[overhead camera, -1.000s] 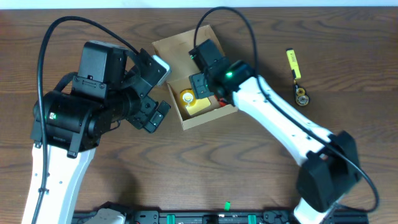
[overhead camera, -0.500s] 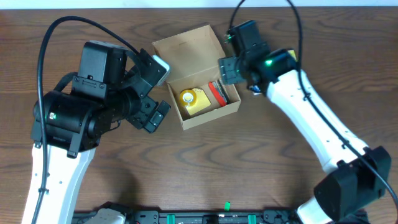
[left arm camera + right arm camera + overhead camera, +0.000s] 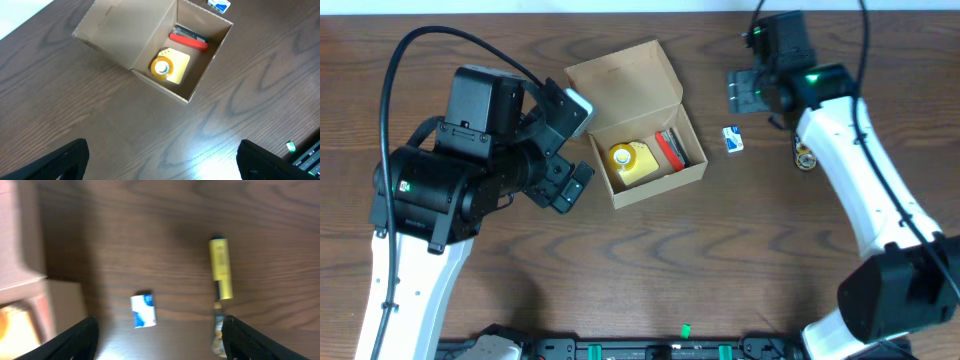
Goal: Pack container
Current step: 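Withdraw right gripper right toward the yellow highlighter, then lower right gripper and grasp the yellow highlighter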
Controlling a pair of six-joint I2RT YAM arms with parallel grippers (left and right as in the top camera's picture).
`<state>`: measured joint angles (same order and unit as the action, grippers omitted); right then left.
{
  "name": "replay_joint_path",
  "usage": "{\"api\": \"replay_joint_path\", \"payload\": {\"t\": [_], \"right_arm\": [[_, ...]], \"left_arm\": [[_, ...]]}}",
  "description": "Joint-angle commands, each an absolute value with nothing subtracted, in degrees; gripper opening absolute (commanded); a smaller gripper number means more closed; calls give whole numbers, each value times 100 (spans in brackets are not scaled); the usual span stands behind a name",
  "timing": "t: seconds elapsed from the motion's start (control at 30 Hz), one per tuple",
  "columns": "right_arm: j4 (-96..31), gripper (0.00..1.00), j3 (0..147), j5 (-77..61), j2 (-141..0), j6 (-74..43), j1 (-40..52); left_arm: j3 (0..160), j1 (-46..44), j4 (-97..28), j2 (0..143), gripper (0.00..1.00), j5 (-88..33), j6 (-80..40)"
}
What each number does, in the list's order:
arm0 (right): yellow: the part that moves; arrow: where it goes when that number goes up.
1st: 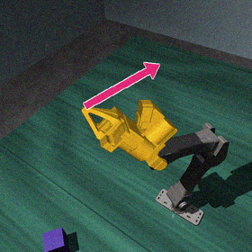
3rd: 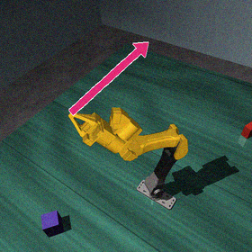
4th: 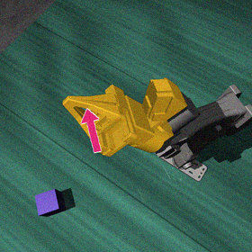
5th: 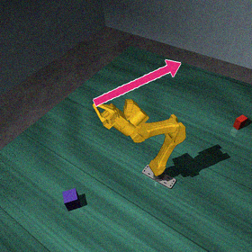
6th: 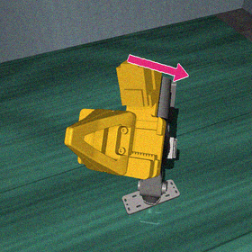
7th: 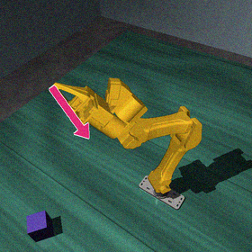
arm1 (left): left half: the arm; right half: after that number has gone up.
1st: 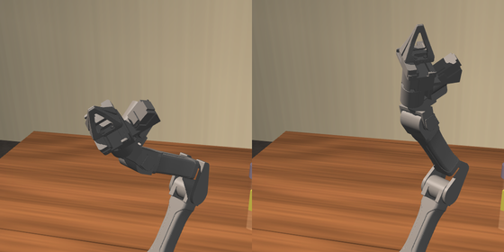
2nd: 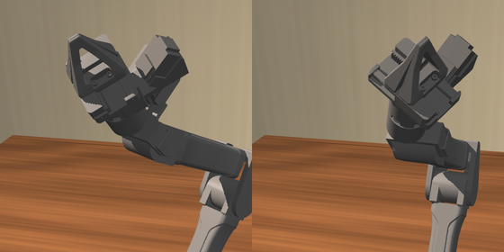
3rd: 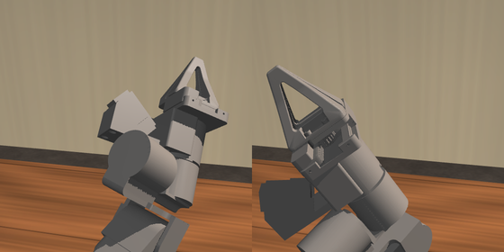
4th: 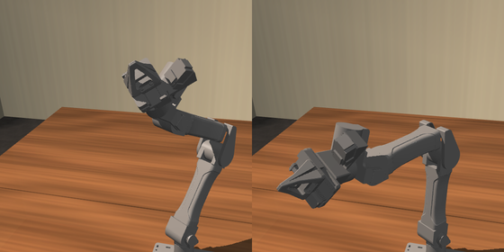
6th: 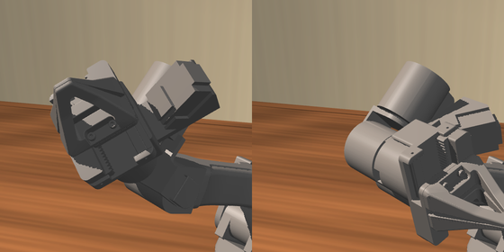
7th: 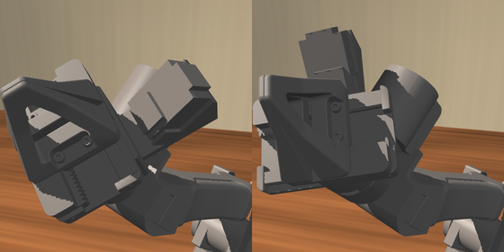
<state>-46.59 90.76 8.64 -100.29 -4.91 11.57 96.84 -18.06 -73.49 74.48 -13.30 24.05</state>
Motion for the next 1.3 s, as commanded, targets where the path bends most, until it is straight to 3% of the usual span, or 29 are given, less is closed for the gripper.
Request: {"api": "replay_joint_path", "payload": {"t": [0.0,0.4,0.83,1.27], "right_arm": [[-4556,79,9139,923,-10318,30,775],[-3889,81,9139,893,-11555,305,-145],[-2720,77,9139,854,-12396,565,-207],[-2510,63,9139,556,-12831,519,-224]], "left_arm": [[9778,-1802,-7365,7452,95,-1297,2443],[9778,-1802,-7365,7452,95,-1297,2443],[9778,-1802,-7365,7452,95,-1297,2443],[9778,-1802,-7365,7452,95,-1297,2443]]}}
